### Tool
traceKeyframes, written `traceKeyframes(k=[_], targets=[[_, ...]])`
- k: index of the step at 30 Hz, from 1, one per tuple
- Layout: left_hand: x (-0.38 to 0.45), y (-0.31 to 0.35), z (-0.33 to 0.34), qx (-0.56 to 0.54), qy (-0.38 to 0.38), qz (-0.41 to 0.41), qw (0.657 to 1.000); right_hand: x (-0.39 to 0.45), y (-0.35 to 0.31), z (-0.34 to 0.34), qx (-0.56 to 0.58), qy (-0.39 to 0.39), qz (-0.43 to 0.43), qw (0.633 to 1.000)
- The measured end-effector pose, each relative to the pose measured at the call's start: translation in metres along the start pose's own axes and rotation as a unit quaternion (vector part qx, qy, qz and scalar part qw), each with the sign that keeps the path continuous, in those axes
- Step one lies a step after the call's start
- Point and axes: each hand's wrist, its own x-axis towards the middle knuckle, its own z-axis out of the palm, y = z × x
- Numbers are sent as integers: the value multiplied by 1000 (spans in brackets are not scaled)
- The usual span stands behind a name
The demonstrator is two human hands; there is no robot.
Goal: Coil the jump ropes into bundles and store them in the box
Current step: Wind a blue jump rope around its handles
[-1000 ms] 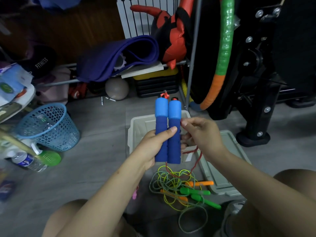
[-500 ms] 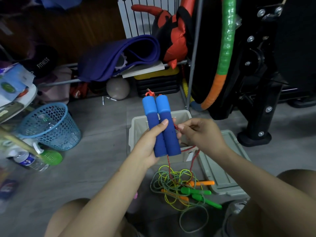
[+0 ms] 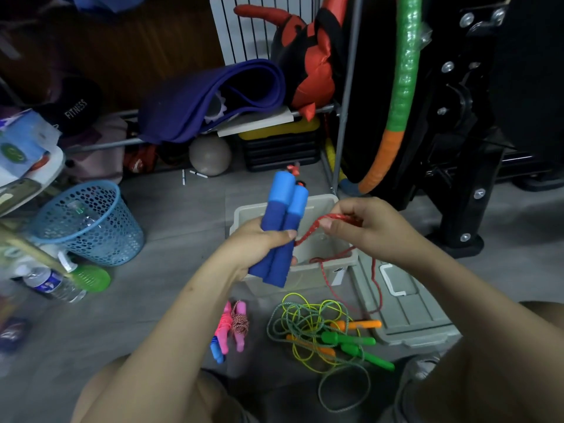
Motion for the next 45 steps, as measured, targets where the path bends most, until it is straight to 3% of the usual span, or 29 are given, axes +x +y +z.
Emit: traceKeyframes(k=[5, 8, 11, 14, 16, 21, 26, 35, 38, 41, 45], targets=[[0, -9, 12, 199, -153, -4, 968, 8, -6, 1, -6, 5, -24, 1000], [-5, -5, 15, 211, -220, -24, 952, 15, 0, 0, -61, 59, -13, 996], [-7, -1, 20, 230, -213, -19, 949, 16, -1, 1, -83, 46, -35, 995], [-10, -3, 29, 453, -164, 33, 876, 11, -6, 16, -152, 14, -76, 985], [-13, -8, 36, 524, -142, 49, 839, 9, -4, 23, -185, 13, -76, 980], [-14, -12, 42, 512, -148, 107, 839, 10, 2, 22, -177, 26, -63, 982], [-14, -10, 36, 530, -132, 106, 831, 11, 3, -5, -266, 3, -28, 963], [-15, -6, 42, 506, -138, 100, 846, 1, -14, 3, -81, -25, -95, 992], [-19, -6, 47, 489, -164, 122, 848, 9, -4, 4, -141, 4, -63, 988], [-18, -10, 44, 505, -159, 128, 839, 19, 13, -3, -212, -29, 0, 977], [-20, -10, 34, 508, -147, 164, 833, 23, 26, -15, -14, -124, 80, 989]])
